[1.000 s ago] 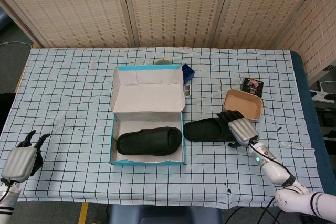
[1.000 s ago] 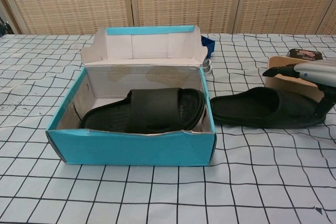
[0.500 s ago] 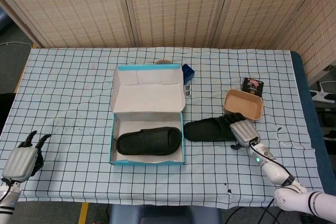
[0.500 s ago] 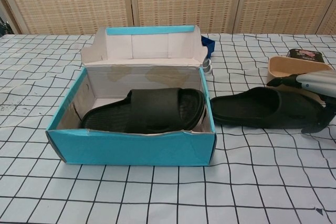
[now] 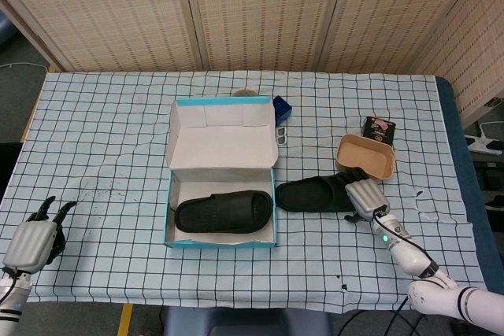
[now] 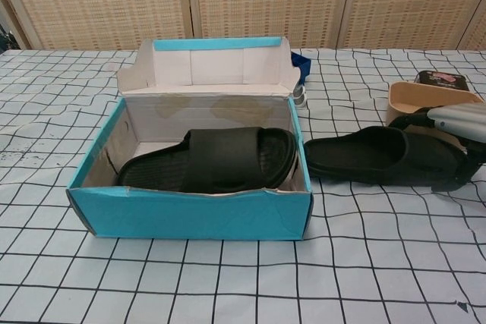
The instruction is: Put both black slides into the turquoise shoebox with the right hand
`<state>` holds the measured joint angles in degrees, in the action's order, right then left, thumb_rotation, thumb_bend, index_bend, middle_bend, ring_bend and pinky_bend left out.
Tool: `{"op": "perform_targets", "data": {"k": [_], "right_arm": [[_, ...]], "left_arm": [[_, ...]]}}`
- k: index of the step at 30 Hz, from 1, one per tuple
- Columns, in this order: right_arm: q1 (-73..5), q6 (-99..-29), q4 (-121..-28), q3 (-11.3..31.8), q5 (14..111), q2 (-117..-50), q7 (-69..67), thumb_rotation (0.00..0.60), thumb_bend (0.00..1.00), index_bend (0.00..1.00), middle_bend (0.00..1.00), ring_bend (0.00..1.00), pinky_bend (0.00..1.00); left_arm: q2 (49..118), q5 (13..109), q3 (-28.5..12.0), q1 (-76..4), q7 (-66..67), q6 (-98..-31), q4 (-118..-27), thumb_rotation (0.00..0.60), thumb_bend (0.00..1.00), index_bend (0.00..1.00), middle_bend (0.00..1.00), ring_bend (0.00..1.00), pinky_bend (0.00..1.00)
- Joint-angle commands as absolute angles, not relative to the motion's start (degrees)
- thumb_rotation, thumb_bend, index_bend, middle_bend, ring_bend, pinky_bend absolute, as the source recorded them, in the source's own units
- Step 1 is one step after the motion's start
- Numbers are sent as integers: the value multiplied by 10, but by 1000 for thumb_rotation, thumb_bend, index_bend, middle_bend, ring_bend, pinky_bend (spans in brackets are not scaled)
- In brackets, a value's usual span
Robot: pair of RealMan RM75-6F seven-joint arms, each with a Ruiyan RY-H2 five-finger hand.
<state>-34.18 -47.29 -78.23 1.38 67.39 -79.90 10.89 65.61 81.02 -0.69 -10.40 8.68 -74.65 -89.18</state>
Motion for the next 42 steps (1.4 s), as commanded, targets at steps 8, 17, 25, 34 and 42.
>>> {"op": "perform_targets", "data": {"k": [8, 17, 25, 34, 42], "right_arm": [[-339, -482, -790, 16, 684, -800, 115, 600, 77, 155, 109, 0, 112], [-334, -490, -785, 17, 686, -807, 122, 600, 77, 232, 210, 50, 198], [-330, -497, -778, 19, 689, -813, 126, 600, 79, 372, 347, 186, 280], [-320, -531, -783, 22, 704, -812, 141, 600, 104, 565, 482, 347, 405], [-307, -568, -806, 24, 722, -802, 151, 600, 106, 618, 537, 400, 449]], "left_arm": [[655, 812, -6, -104, 85, -748, -893, 600, 387, 140, 59, 35, 311], [654, 813, -6, -103, 82, -749, -893, 600, 386, 140, 59, 35, 311], [654, 813, -6, -104, 82, -748, -893, 600, 387, 140, 59, 35, 311], [655, 812, -5, -104, 84, -747, -893, 600, 387, 140, 59, 35, 311], [655, 811, -5, -104, 85, -745, -893, 600, 388, 140, 59, 36, 311]]}}
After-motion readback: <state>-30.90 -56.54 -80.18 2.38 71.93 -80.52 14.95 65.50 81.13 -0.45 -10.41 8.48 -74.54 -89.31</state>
